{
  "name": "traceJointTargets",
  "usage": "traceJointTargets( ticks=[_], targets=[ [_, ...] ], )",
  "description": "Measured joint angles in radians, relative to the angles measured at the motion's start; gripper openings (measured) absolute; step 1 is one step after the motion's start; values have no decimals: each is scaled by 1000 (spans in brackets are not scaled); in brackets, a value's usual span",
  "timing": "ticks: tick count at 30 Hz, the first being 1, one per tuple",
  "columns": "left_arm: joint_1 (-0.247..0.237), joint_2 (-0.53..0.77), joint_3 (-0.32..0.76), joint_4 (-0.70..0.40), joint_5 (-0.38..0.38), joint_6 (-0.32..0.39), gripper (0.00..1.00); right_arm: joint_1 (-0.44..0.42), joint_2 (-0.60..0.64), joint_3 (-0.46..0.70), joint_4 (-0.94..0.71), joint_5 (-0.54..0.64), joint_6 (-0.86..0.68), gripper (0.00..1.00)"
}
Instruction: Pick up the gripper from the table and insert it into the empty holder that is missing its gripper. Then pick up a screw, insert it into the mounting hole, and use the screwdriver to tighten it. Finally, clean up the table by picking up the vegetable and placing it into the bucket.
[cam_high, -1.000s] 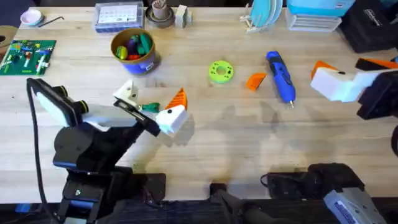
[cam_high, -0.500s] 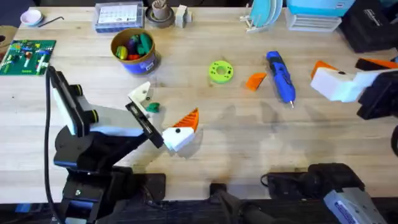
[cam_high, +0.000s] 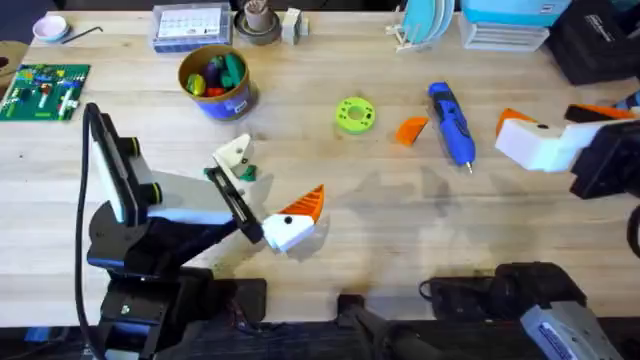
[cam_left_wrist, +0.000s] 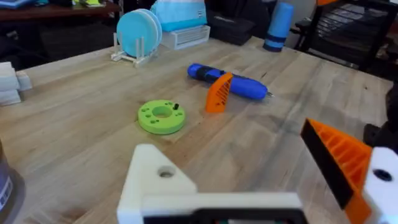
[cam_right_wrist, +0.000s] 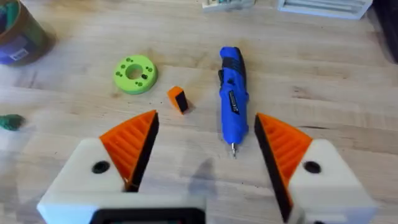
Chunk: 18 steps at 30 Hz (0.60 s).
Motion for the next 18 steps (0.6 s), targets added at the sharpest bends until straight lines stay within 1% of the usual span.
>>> traceJointTargets(
  ticks=[2, 4, 8, 11, 14, 16, 18],
  targets=[
    [0, 0, 0, 0, 8, 6, 993, 0, 26, 7, -9, -6, -10, 994],
    [0, 0, 0, -1, 14, 14, 993, 0, 81, 30, -29, -24, -26, 994],
    [0, 0, 0, -1, 18, 24, 993, 21, 285, 146, -96, -52, -59, 994],
    [0, 0, 0, -2, 21, 37, 993, 71, 463, 274, -194, -50, -111, 994],
    [0, 0, 0, -2, 23, 54, 993, 142, 644, 403, -280, -19, -157, 994],
    [0, 0, 0, -2, 25, 62, 993, 189, 749, 464, -275, -7, -176, 994],
    [0, 0, 0, -3, 28, 70, 993, 225, 833, 496, -254, 1, -188, 994]
  ],
)
